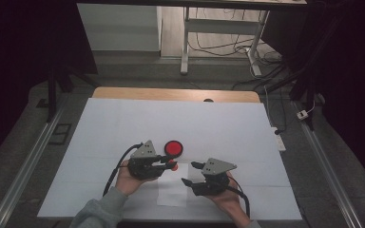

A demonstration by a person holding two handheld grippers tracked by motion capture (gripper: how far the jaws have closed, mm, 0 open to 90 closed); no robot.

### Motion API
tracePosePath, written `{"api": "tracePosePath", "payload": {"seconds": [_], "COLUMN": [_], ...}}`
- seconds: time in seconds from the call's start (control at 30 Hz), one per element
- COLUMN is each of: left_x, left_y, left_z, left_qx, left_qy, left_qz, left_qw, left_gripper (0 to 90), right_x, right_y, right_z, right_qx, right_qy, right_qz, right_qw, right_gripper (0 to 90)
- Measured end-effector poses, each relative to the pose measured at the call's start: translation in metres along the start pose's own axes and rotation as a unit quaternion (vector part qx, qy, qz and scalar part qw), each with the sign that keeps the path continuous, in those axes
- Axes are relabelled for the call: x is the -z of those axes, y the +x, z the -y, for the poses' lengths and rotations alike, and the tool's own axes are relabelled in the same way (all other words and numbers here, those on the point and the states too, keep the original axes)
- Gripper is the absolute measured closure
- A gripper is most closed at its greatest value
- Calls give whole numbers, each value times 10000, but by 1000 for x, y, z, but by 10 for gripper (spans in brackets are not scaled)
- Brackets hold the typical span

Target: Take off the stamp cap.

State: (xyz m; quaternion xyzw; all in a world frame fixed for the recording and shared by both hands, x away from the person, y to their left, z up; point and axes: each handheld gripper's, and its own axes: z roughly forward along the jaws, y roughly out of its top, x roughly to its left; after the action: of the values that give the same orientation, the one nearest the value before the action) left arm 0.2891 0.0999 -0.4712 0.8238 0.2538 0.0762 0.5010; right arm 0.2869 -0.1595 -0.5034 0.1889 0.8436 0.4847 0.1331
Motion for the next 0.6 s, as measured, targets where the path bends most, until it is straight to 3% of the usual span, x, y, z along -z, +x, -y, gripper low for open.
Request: {"api": "tracePosePath", "payload": {"seconds": [0.6], "left_x": [-2], "left_y": [-1], "left_z": [0], "left_qx": [-41], "left_qy": [37], "left_qz": [-2], "left_qw": [10000], "left_gripper": [725], "right_x": [-24], "right_y": [12], "right_z": [-11], "right_qx": [134], "right_qy": [21], "right_qz": [-66], "right_qw": [9999], "right_gripper": [346]}}
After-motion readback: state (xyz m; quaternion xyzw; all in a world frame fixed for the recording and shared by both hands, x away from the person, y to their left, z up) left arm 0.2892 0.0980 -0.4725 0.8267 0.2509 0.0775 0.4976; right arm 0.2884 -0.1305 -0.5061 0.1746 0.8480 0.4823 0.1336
